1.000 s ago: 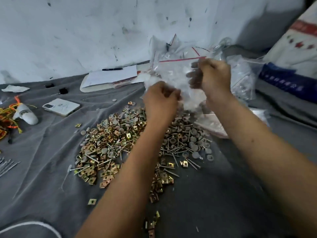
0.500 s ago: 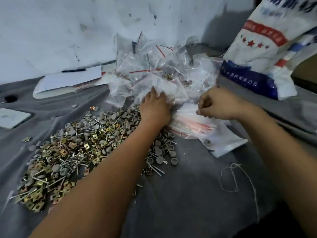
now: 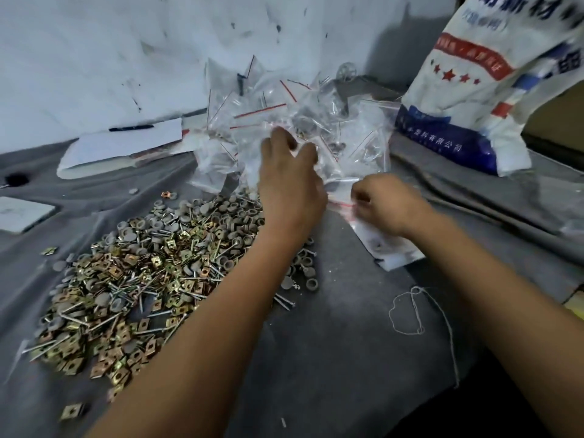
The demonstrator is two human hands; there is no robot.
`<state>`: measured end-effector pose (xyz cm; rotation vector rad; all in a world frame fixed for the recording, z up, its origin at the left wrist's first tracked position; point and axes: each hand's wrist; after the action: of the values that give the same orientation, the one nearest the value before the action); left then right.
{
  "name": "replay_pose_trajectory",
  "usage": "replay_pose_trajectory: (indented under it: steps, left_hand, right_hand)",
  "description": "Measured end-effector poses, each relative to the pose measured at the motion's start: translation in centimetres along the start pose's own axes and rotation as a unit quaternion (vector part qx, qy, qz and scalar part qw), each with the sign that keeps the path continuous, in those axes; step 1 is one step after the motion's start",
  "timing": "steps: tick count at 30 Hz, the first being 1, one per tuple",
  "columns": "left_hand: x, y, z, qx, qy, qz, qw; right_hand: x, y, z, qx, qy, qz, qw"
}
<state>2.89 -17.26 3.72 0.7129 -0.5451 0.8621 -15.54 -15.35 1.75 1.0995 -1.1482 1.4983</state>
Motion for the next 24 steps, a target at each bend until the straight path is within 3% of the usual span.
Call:
replay_pose_trajectory:
  steps: [3,5,9,12,13,16,21,24]
  left_hand:
    - [-0.7,1.1,-1.7,0.0,-0.158,-0.095,0.983]
    - [-1.5,1.4,-2.8,0.052,-0.214,-0.123,0.968]
    - [-2.0,1.3,-3.3,0.254,-0.161,-0.224,0.927]
    - [-1.7,1.6,-2.4,0.363,-0.18,-0.341,0.848]
    - [-1.6,1.7,-2.2,0.378,-0.185,-0.356,0.834]
    - [-1.5,1.0,-1.8,0.382,-0.19,-0.343,0.837]
    - [0.5,-0.5,-1.2,0.409,-0.111,-0.418,0.804]
    - [2.8,-0.8,-2.0,0.389,-0.065,-0.482,0.782]
  right_hand:
    - [0.9,1.8,-0.5,-0.063,0.073,0.092,0.991]
    - [1.7,2.4,-1.1,-0.088,0.092,0.163,0.978]
    - [2.5,1.5,-2.4,-0.039,-0.065,0.197,0.977]
    - [2.3,0.6,-2.5,-0.013,-0.079,0.204,0.976]
    - [2.3,0.4,-2.5,-0.009,-0.077,0.214,0.974]
    - [2.6,-0.4,-2.7,0.012,-0.089,0.259,0.962]
    - [4.4,-1.5,-2.5,0.014,0.023,0.342,0.939]
    - [5.1,-3.9,-2.0,0.017,0.05,0.402,0.914]
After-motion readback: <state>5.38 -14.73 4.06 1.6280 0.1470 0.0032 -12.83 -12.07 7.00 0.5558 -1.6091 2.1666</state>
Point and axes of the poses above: each hand's wrist, its own z-axis towards the middle knuckle, its own x-axis out of the back of the hand, y = z × x, and after that the axes turned 2 degrees about x, right-handed
